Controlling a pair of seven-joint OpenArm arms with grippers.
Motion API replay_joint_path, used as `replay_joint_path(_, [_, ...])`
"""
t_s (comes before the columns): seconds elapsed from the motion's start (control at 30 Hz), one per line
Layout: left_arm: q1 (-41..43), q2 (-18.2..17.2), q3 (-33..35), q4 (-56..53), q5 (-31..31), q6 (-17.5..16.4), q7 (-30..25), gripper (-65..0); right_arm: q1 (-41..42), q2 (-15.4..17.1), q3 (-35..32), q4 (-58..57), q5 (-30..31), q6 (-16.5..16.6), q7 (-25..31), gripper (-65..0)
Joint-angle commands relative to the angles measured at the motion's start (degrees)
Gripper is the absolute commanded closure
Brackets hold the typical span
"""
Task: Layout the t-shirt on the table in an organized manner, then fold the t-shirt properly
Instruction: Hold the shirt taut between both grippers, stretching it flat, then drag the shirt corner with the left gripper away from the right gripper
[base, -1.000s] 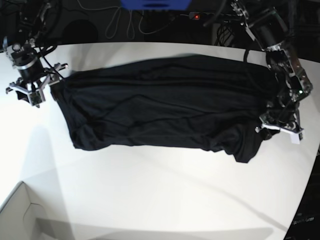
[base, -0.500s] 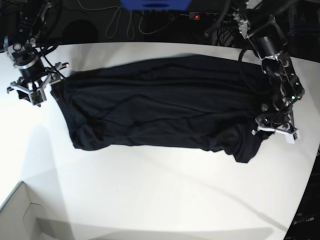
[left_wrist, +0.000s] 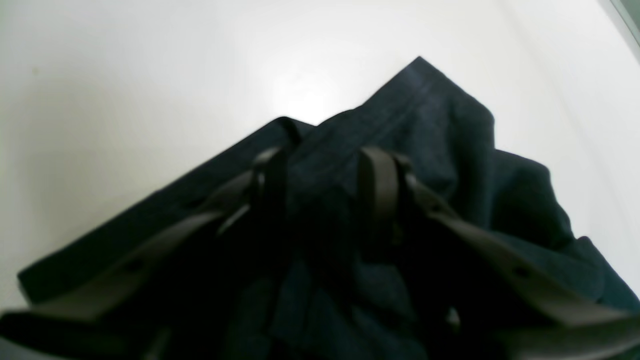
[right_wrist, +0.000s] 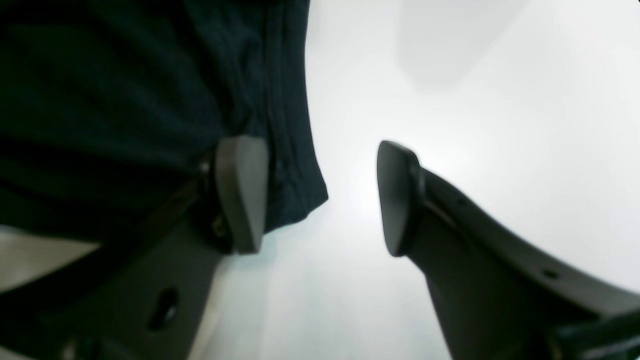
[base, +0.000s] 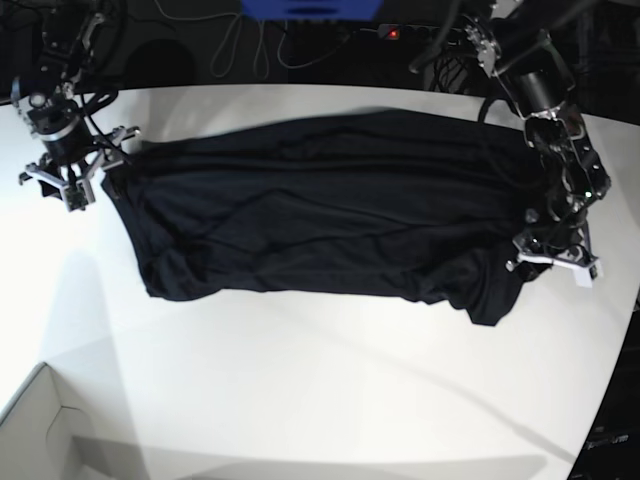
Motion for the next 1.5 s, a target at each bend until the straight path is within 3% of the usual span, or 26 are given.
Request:
replay_joint_path(0.0, [-1.04, -0.77, 0.01, 1.14, -0.77, 1.28, -1.04, -23.3, 0.25, 0.72, 0.20, 0.92, 0.81, -0.27, 1.31, -35.2])
replay_joint_path(0.1, [-0.51, -1.04, 0.01, 1.14, -1.12, 3.47, -1.12, -23.3, 0.25, 0.72, 0.20, 0.92, 0.81, -0.27, 1.31, -35.2])
replay_joint_path(0.63, [-0.51, -0.60, 0.54, 0.44, -0.60, 3.74, -1.12, -22.3, 0.25, 0.72, 0.20, 0.84, 0.89, -0.27, 1.31, -35.2])
replay_joint_path(0.67, [-0.51, -0.60, 0.54, 0.44, -0.60, 3.74, -1.12, -20.0, 0.25, 0.72, 0.20, 0.84, 0.89, -0.27, 1.31, -35.2])
replay_joint_path(0.77, [-0.60, -0.60, 0.54, 0.44, -0.60, 3.74, -0.95, -3.0, 0.25, 0.72, 0.20, 0.84, 0.89, -0.27, 1.31, -35.2])
replay_joint_path(0.8, [-0.69, -0.60, 0.54, 0.44, -0.60, 3.74, -0.68, 0.0, 0.25, 0.72, 0.20, 0.84, 0.89, -0.27, 1.31, -35.2])
replay_joint_path(1.03, [-0.95, -0.33, 0.45, 6.33, -1.21, 3.74, -0.68, -0.1, 0.17, 0.72, 0.20, 0.84, 0.81, -0.27, 1.31, -35.2])
replay_joint_path(1.2, [-4.20, 2.04, 1.16, 13.89, -1.21, 3.74, -0.60, -0.1, 0.17, 0.72, 0.20, 0.84, 0.81, -0.27, 1.31, -35.2])
replay_joint_path(1.47, [-14.84, 2.04, 9.68, 10.29, -0.60, 3.83, -1.04, -0.1, 1.84, 0.72, 0.64, 0.84, 0.72, -0.27, 1.31, -35.2])
